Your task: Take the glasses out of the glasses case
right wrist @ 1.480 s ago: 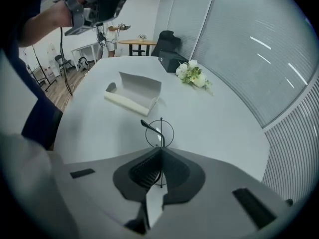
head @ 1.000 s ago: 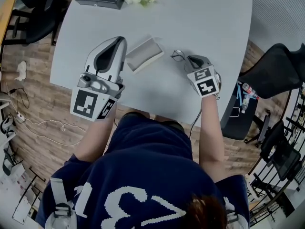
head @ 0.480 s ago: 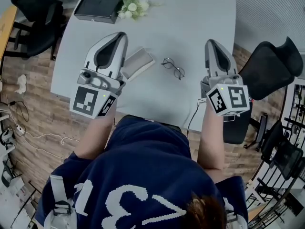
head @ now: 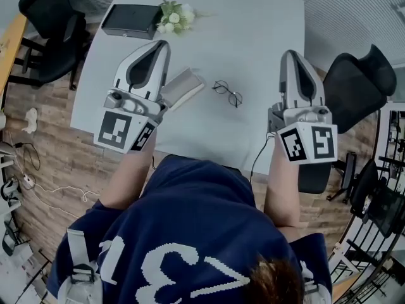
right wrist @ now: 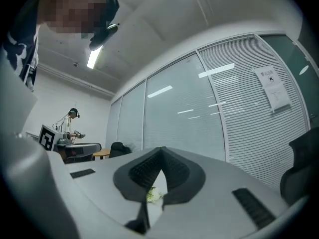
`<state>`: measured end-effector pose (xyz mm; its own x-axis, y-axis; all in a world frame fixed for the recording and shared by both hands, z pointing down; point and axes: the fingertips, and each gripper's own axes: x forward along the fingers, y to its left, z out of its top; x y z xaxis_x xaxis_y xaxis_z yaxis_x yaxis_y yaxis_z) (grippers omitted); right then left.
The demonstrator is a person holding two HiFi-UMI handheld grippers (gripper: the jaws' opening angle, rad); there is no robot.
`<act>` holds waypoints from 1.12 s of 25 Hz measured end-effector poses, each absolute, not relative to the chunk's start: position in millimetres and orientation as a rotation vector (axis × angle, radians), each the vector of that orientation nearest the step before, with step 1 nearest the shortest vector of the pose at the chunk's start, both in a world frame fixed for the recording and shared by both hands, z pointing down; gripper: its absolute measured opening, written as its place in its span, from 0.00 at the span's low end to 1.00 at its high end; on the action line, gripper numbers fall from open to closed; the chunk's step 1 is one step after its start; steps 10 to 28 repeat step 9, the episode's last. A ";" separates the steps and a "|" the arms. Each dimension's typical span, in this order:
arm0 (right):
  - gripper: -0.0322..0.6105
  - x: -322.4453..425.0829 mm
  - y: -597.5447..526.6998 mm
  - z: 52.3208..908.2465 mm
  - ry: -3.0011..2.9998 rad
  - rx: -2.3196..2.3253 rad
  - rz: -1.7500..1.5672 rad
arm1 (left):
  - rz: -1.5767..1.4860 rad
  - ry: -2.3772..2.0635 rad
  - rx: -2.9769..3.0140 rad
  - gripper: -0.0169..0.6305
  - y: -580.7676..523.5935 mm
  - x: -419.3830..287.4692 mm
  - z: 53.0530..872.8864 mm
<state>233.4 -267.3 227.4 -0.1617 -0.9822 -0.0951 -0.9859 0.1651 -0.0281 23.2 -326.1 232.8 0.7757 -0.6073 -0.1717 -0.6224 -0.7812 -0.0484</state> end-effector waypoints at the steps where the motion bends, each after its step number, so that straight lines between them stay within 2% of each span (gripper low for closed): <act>1: 0.09 232.4 -266.0 225.2 2.326 -1.976 0.070 | 0.225 0.993 -2.862 0.05 -325.5 23.4 232.1; 28: 0.09 226.9 -261.9 212.8 2.314 -1.989 0.111 | 0.233 0.990 -2.858 0.05 -323.9 22.9 229.3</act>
